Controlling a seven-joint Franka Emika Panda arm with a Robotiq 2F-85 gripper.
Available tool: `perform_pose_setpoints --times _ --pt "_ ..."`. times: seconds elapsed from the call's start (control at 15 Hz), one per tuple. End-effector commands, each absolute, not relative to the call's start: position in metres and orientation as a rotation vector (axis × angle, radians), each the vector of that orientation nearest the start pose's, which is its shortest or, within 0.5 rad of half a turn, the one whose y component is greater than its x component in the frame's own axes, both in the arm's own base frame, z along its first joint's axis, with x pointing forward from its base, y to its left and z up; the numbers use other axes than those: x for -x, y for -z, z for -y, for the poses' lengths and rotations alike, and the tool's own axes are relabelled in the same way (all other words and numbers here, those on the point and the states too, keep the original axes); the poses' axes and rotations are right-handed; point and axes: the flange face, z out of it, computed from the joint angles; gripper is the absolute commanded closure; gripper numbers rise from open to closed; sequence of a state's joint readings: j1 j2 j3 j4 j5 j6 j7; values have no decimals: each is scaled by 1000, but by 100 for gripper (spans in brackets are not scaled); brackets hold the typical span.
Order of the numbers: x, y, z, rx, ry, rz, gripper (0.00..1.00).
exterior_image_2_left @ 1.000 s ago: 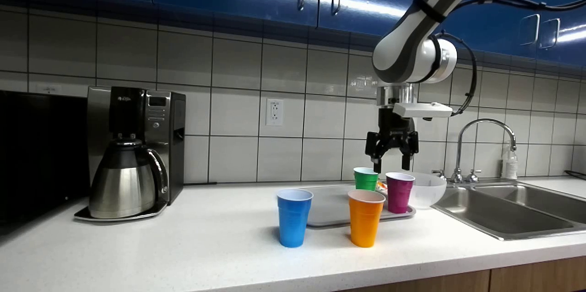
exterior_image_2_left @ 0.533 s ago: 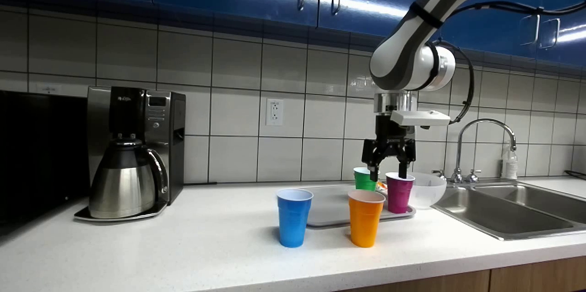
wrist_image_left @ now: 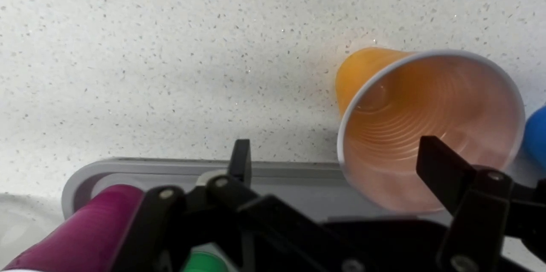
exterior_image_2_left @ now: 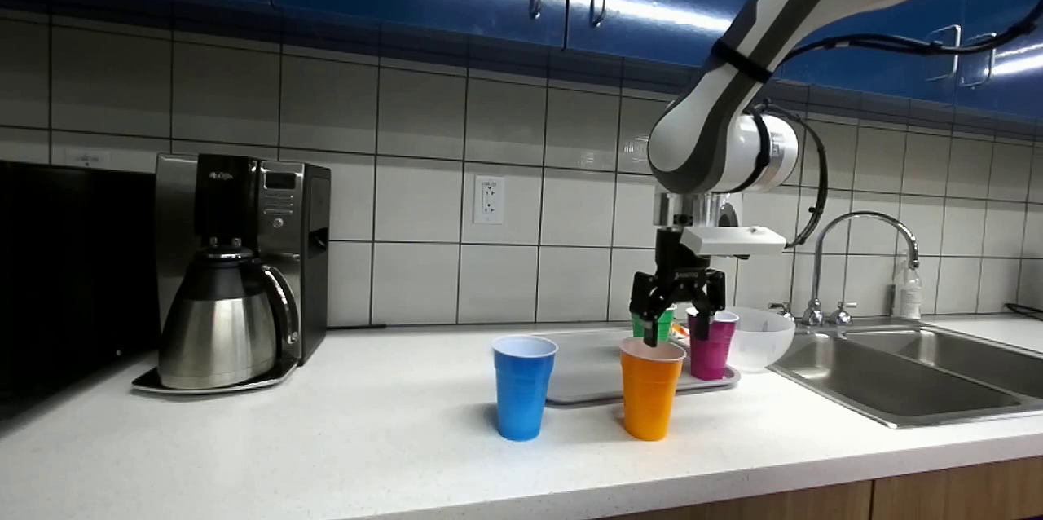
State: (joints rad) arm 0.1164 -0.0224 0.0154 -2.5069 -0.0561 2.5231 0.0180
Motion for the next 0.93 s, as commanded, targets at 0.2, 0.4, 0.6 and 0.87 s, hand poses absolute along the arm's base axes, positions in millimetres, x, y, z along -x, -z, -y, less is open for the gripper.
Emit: perform_pose_setpoints --times 0.2,0.4,0.6,0.87 --pt "-469 -270 -73 3165 54 215 0" --pt "-466 -262 -74 3166 24 231 0" --pt "-465 -260 -73 3159 11 227 34" --pt "-464 -258 -72 3152 -2 196 66"
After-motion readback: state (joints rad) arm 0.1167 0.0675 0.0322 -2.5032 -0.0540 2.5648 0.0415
